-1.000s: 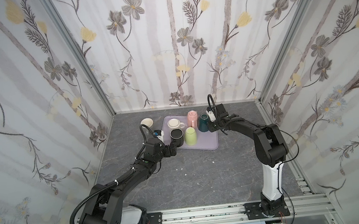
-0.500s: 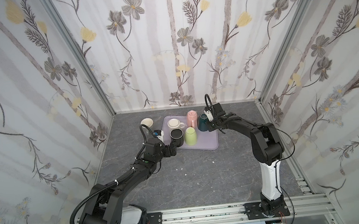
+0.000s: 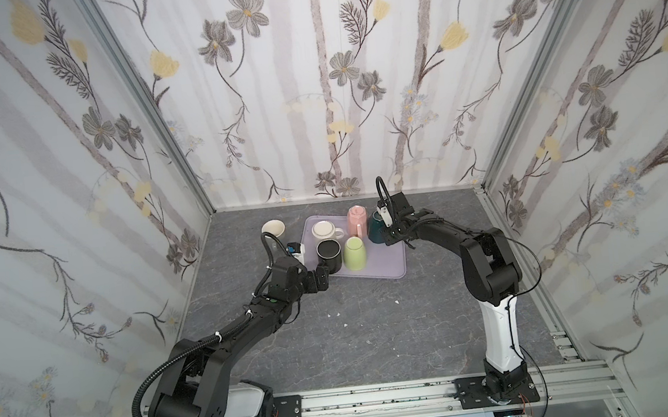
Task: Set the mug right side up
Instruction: 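Lower the right gripper onto the upside-down dark green mug and grasp its handle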
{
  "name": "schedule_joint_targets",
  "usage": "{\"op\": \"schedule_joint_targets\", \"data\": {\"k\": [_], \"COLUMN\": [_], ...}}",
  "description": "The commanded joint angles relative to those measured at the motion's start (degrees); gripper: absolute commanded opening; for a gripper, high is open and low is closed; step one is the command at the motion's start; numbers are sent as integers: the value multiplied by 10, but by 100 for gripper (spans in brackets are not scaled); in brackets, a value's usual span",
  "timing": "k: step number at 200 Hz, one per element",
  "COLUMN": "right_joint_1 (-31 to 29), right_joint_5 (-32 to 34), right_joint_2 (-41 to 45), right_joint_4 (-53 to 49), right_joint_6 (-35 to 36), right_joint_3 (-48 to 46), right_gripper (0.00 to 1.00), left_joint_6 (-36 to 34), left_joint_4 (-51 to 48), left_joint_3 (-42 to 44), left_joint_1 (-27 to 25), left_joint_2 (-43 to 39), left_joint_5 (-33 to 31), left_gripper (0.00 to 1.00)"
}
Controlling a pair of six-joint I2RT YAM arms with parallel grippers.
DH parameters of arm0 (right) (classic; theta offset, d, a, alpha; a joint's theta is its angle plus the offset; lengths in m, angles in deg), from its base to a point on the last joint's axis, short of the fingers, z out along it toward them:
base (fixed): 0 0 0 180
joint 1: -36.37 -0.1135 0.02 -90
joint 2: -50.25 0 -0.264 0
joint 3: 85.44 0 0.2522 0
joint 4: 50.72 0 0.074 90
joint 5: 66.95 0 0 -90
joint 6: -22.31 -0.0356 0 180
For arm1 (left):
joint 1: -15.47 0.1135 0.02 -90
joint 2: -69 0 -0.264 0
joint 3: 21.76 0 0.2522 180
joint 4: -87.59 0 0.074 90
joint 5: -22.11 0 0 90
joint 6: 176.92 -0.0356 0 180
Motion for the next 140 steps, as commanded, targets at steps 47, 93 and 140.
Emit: {"op": "schedule_joint_targets", "data": {"k": [47,93,140], "right_joint_1": [-5,-7,-7], "right_joint_5": [29,35,34], "right_joint_2": [-18,-24,-24], "right_joint_4": [-16,-29,-30], "right_joint_6": [-6,-7,-11], "right_joint_3": [30,43,44], "right_gripper": [23,16,12], "left_joint_6": [3,5,5], "left_joint_4": [8,9,8], "left_joint_3": [-6,-6,-6], "left_joint_1": [0,0,0], "left_joint_2": [3,5,4], "left_joint_5": [0,3,2], "left_gripper": [100,100,100]}}
